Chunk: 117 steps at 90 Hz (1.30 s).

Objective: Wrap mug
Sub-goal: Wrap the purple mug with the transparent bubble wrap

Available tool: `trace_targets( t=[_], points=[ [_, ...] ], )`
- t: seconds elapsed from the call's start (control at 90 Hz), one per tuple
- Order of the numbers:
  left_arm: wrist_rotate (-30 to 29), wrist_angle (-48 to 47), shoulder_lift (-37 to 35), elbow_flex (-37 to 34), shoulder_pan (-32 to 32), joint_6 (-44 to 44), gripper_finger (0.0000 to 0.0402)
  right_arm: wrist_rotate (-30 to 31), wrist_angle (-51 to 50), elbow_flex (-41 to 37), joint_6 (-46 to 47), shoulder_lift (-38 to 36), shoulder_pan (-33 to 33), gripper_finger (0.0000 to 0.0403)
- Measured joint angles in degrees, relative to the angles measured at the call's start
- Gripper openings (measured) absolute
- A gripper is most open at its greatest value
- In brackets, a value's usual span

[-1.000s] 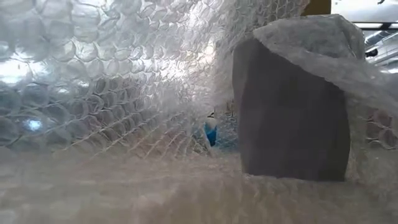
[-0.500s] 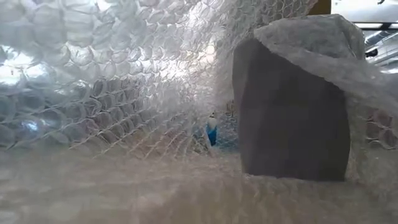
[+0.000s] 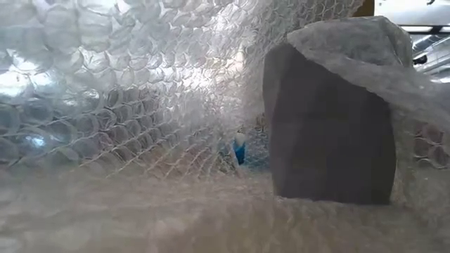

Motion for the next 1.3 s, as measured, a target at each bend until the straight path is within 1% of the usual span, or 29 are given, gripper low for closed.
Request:
trace_targets(
  t=[0.144, 0.256, 0.4, 0.489, 0.6, 0.678, 0.744, 0.767, 0.8, 0.867, 0.956, 1.0, 1.089, 1.167, 1.233, 1.3],
  points=[
    [-1.59, 0.01, 0.45, 0.0, 0.91, 0.69, 0.0154, -0.14, -0.02, 0.0, 0.0, 0.0, -0.02, 0.0],
    [-1.74, -1.16, 0.45, 0.0, 2.44, -1.3, 0.0154, -0.14, -0.03, 0.0, 0.0, 0.0, -0.02, 0.0],
    [-0.83, -1.58, 0.45, 0.0, 4.1, -1.92, 0.0153, -0.14, -0.05, 0.0, -0.02, 0.0, 0.0, 0.0],
    [-0.17, -3.13, 0.45, 0.0, 4.25, -4.23, 0.0144, -1.02, -0.05, 0.0, -0.03, 0.0, 0.0, 0.0],
    [-0.09, -3.72, 0.45, 0.0, 4.25, -6.13, 0.011, -1.66, -0.33, 0.0, -0.07, 0.0, 0.0, 0.0],
    [-0.08, -4.54, 0.43, 0.0, 4.25, -8.71, 0.0069, -1.69, -0.93, 0.0, -0.07, 0.0, 0.0, 0.0],
    [0.66, -6.64, -0.09, 0.15, 4.25, -10.91, 0.0025, -1.68, -1.74, 0.0, -0.07, 0.0, 0.0, 0.0],
    [0.75, -8.04, -0.25, 0.53, 4.25, -11.96, 0.0017, -1.69, -1.96, 0.0, -0.07, 0.0, 0.0, 0.0],
    [-0.66, -10.58, -0.61, 1.35, 4.21, -13.51, 0.0009, -1.69, -2.47, 0.0, -0.07, 0.0, 0.0, 0.0],
    [-4.39, -15.57, -1.12, 3.61, 4.27, -16.0, 0.0005, -1.67, -3.23, 0.0, -0.07, 0.0, 0.0, 0.0],
    [-10.84, -23.48, -1.64, 6.44, 4.53, -20.68, 0.0001, -1.63, -4.37, 0.0, -0.05, 0.0, 0.0, 0.0],
    [-12.87, -27.43, -1.86, 7.42, 4.73, -23.5, 0.0001, -1.63, -4.44, 0.0, -0.04, -0.01, 0.0, 0.0],
    [-15.08, -35.73, -2.54, 8.43, 5.23, -31.32, 0.0, -1.75, -5.1, 0.0, 0.69, 0.0, 0.06, 0.0],
    [-15.89, -41.08, -3.12, 8.48, 5.72, -39.24, 0.0, -3.38, -5.33, 0.0, 2.16, -0.01, 0.54, 0.0],
    [-17.26, -43.59, -3.17, 8.48, 6.04, -44.26, 0.0, -4.96, -5.43, 0.0, 3.65, -0.02, 1.21, 0.0],
    [-18.67, -43.97, -3.18, 8.48, 6.14, -46.37, 0.0, -6.23, -5.39, 0.0, 5.13, -0.01, 2.08, 0.0]
  ],
)
